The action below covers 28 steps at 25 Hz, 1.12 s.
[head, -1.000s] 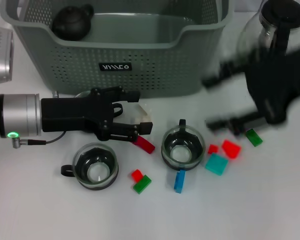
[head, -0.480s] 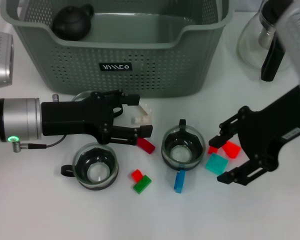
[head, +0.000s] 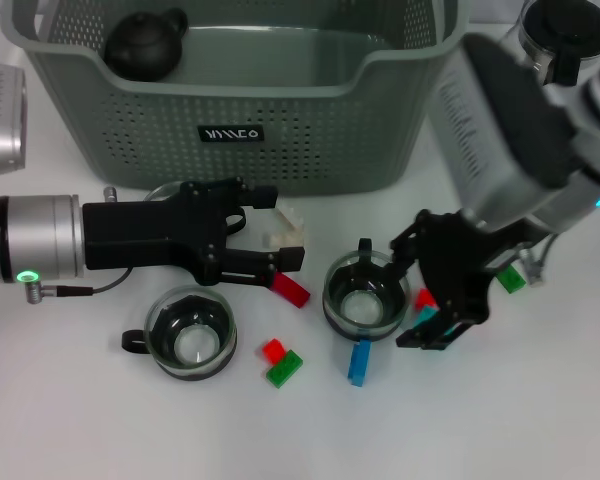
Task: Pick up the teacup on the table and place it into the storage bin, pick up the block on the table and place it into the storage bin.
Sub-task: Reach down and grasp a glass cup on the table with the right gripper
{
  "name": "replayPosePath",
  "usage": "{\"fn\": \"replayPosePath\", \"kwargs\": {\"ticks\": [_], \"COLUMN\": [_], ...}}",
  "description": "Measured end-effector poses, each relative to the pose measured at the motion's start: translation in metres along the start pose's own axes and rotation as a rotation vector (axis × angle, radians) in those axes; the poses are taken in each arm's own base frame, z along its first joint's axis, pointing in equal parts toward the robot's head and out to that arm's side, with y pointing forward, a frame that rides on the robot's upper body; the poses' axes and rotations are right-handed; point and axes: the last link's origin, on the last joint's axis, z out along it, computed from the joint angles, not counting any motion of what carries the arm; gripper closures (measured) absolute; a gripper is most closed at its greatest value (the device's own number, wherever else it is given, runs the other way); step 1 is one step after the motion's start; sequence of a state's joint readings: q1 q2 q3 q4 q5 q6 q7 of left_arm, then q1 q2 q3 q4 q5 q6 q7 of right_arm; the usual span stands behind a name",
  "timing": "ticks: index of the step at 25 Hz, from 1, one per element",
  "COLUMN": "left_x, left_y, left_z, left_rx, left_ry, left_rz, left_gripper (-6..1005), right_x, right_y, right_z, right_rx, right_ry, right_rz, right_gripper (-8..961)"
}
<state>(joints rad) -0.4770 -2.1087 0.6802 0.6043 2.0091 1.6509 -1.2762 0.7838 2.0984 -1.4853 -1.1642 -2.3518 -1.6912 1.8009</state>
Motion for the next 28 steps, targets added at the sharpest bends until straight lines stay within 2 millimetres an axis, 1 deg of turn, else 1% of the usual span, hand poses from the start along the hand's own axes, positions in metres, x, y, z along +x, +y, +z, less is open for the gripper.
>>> {"fn": "replayPosePath", "kwargs": {"ticks": [5, 9, 20, 28], "left_x": [0.000, 0.000, -0.002, -0.002], "left_y": [-0.002, -0.002, -0.002, -0.002], "left_z": [-0.003, -0.004, -0.003, -0.002], "left_rx": [0.022, 0.024, 0.028, 0.030], "left_ry": [0.019, 0.024, 0.025, 0.024], "left_rz": [-0.008, -0.009, -0.016, -0.016], "left_gripper": [119, 120, 122, 124], "right_x": [-0.011, -0.014, -0.017, -0.011], "right_y": [-0.001, -0.001, 0.000, 0.000], "right_z": [0.019, 0.028, 0.050, 0.062], "right_rx": [0.012, 0.023, 0.045, 0.045], "right_ry": [0.062, 0.097, 0.146, 0.187], "right_rz": [-0.082, -0.115, -0.174, -0.185], "right_gripper": [219, 221, 227, 231]}}
